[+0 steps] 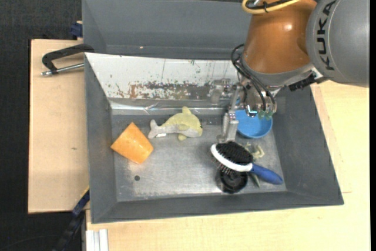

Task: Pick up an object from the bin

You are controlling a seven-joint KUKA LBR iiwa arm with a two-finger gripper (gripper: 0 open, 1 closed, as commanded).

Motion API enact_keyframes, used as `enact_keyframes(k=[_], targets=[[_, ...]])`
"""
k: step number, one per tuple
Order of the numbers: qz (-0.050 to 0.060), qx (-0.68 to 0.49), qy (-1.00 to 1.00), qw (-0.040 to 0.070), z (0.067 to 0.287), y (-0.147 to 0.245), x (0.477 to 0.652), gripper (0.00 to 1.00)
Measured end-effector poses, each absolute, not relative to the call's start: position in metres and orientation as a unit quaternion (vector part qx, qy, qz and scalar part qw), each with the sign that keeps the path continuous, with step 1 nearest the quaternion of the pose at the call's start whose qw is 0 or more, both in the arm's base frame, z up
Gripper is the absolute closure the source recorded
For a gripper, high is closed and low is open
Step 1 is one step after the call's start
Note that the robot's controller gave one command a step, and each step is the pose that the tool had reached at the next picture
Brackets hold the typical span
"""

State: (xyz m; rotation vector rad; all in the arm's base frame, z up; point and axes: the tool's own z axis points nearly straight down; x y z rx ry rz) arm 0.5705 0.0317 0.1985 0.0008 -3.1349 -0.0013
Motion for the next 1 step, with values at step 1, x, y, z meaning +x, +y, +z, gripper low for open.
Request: enact_keyframes(k=[1], targets=[[0.000, 0.030, -1.000, -0.004, 0.0798, -0.0602, 0.5677, 0.00]])
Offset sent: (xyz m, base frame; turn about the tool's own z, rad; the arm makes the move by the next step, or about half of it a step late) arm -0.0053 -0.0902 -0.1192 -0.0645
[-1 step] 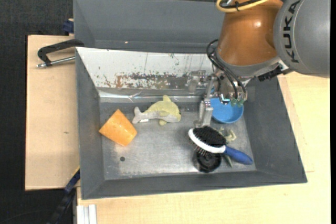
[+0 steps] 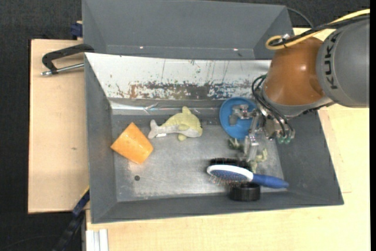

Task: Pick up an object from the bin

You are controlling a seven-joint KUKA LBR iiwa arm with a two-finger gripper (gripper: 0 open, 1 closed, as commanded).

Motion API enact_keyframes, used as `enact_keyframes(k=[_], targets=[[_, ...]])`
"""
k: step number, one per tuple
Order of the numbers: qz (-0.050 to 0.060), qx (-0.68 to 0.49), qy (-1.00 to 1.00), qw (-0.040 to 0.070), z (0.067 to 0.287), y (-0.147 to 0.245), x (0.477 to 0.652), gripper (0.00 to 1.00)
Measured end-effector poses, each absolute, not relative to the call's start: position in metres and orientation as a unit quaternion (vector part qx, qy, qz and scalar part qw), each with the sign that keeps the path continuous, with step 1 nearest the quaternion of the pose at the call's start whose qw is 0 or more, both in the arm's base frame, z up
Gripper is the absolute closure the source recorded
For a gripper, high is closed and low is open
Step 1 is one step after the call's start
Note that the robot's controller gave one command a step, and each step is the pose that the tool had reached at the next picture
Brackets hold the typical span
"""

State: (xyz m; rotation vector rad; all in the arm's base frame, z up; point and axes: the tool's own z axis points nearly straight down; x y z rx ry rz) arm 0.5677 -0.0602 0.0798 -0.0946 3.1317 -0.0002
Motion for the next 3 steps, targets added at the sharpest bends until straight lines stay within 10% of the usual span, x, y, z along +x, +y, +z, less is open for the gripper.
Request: enact_keyframes(k=[1, 2, 3], targets=[[0.000, -0.032, 0.999, 0.002, 0.0814, -0.0581, 0.5669, 1.00], [0.000, -0.032, 0.999, 0.002, 0.0807, -0.0579, 0.5667, 0.00], [0.001, -0.032, 0.999, 0.002, 0.0805, -0.0578, 0.5665, 1.00]])
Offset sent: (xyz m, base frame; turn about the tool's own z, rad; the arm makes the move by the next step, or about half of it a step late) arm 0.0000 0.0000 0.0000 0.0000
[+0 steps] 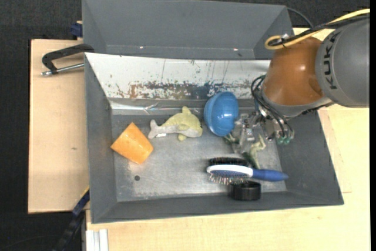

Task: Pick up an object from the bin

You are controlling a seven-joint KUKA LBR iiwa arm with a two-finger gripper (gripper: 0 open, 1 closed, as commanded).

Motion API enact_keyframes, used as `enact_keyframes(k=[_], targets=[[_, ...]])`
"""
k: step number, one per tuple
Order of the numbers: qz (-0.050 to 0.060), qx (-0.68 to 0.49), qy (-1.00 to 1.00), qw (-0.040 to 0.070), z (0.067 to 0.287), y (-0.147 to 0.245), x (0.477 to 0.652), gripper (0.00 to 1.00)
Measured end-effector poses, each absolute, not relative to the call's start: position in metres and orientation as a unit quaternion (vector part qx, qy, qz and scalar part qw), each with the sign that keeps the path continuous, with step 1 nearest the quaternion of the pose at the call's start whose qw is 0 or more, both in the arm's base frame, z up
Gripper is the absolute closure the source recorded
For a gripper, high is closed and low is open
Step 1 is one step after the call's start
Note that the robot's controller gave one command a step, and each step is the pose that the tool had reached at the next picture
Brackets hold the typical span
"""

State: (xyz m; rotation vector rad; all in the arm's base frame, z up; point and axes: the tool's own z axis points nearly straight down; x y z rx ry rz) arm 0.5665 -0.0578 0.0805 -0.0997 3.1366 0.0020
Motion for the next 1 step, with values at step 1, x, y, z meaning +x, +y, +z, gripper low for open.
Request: enact_keyframes(k=[1], targets=[[-0.001, -0.233, 0.973, 0.005, 0.1956, -0.0663, 0.5832, 1.00]])
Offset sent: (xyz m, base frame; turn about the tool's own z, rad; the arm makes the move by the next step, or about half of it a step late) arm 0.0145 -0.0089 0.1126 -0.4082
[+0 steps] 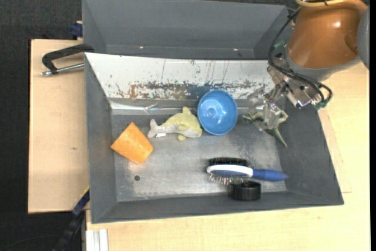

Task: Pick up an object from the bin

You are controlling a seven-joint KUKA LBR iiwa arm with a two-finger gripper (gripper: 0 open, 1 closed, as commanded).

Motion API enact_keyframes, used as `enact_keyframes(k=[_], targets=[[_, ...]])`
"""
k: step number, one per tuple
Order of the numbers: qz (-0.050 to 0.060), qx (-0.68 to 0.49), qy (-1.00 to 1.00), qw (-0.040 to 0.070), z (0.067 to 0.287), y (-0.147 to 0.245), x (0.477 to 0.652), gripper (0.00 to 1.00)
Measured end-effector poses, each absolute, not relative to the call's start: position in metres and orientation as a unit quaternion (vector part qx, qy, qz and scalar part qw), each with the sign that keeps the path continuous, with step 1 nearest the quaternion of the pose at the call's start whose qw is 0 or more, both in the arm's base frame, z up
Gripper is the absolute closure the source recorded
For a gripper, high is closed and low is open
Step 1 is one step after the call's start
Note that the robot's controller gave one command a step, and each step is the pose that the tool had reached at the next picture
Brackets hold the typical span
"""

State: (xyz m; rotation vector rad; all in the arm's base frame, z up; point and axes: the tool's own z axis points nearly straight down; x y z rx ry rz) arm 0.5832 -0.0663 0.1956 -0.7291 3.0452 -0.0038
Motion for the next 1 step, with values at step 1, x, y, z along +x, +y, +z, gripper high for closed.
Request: enact_keyframes(k=[1], targets=[[-0.002, -0.682, 0.732, 0.004, 0.2820, -0.0111, 0.5710, 1.00]])
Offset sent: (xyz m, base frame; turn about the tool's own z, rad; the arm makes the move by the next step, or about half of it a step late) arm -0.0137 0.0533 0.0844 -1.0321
